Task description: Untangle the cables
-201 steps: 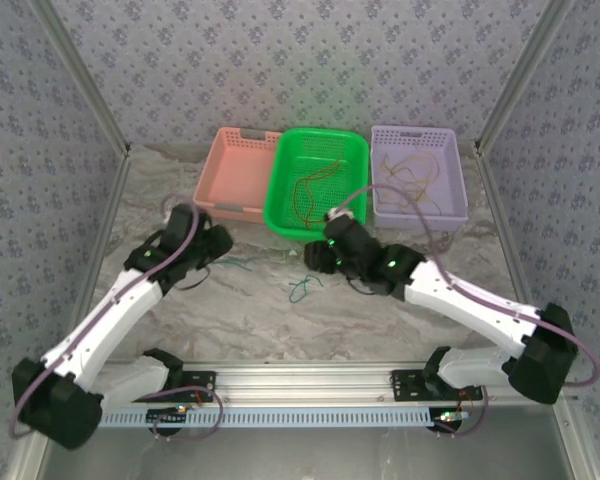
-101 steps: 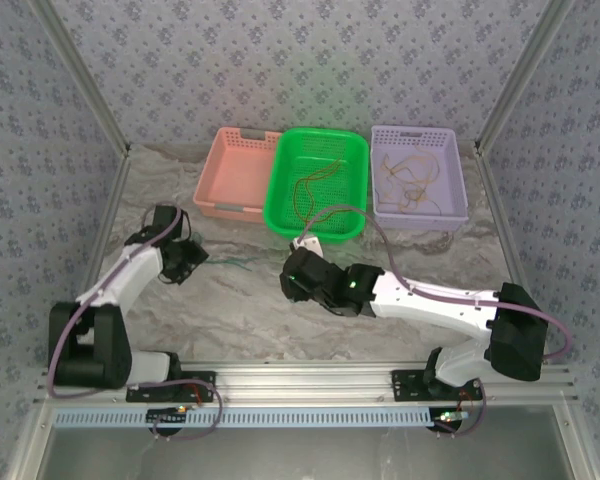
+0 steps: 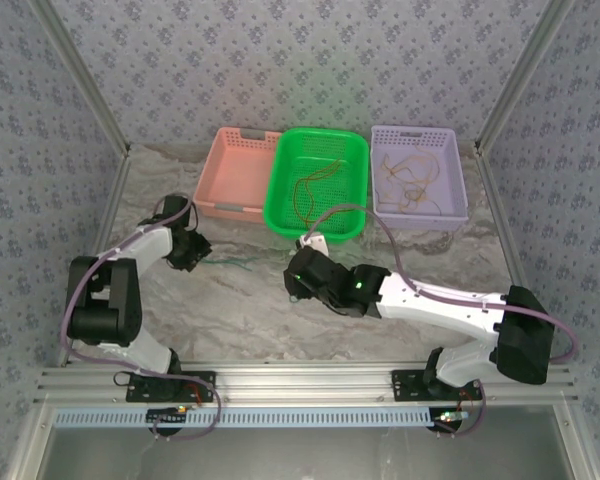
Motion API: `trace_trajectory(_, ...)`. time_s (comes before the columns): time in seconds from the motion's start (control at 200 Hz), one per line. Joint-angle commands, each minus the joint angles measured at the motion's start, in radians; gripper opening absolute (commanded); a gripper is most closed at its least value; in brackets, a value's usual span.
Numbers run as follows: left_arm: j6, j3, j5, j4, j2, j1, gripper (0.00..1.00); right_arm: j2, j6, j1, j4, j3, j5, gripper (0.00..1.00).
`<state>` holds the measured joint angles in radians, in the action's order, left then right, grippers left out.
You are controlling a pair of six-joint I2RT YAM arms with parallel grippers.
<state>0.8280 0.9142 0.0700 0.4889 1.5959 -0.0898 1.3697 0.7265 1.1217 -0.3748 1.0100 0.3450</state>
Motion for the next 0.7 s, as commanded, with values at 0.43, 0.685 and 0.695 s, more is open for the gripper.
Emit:
trace_trajectory(0.43, -0.004, 0.016, -0.006, -0.04, 0.032, 0.001, 0.14, -0.014, 0.032, -0.01, 0.031, -0.037, 0.009, 0.46)
trace_trajectory(0.685, 0.002, 0.007, -0.021, -0.021, -0.062, -0.012, 0.0, -0.014, 0.031, -0.01, 0.038, -0.05, 0.004, 0.45)
trace_trajectory(0.695, 0.001, 0.008, -0.02, -0.019, -0.068, -0.014, 0.0, -0.015, 0.032, -0.01, 0.039, -0.051, 0.002, 0.45)
